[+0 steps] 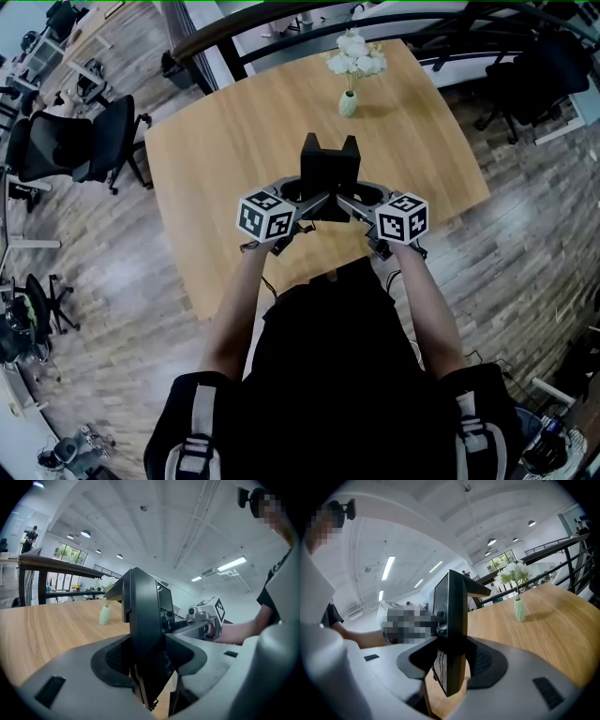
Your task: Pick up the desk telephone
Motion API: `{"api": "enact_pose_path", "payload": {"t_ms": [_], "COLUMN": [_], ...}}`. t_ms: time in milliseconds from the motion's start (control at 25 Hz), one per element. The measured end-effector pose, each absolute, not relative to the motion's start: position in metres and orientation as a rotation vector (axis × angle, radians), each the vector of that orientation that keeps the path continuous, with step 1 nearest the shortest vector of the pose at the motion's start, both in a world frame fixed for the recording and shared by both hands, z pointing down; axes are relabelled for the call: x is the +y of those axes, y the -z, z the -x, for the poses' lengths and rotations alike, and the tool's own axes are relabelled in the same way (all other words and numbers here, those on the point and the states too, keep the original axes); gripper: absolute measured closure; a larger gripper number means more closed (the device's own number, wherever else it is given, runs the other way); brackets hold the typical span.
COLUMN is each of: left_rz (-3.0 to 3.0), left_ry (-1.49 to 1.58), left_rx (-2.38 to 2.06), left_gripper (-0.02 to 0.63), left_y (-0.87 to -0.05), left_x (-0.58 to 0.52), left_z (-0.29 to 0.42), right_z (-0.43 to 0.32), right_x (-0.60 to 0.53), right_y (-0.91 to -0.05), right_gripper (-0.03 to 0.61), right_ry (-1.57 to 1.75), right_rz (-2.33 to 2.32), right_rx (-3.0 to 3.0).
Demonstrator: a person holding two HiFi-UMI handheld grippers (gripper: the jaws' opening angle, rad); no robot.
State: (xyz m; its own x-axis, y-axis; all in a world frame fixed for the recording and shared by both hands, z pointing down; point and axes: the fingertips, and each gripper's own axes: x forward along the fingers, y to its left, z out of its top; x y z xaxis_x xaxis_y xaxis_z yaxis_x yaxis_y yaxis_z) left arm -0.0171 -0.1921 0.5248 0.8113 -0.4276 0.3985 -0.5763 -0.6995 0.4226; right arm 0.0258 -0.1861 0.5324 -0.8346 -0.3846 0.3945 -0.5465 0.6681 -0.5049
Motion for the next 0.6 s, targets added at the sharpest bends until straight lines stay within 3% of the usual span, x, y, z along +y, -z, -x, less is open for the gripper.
{"api": "enact_pose_path", "payload": {"t_ms": [600], "left_rz": [-2.478], "left_ry": [-0.367], "left_rx": [-0.74], "left_gripper": [0.387], "left_y": [-0.5173], "left_x": [-0.1834], "left_z": [0.0195], "right_z": [-0.0237], "right_x": [-0.1772], "right_y": [-0.5249], "right_gripper": [0.379], "right_ry": [-0.877], "right_rz": [-0.742], "right_rx": [-2.638]}}
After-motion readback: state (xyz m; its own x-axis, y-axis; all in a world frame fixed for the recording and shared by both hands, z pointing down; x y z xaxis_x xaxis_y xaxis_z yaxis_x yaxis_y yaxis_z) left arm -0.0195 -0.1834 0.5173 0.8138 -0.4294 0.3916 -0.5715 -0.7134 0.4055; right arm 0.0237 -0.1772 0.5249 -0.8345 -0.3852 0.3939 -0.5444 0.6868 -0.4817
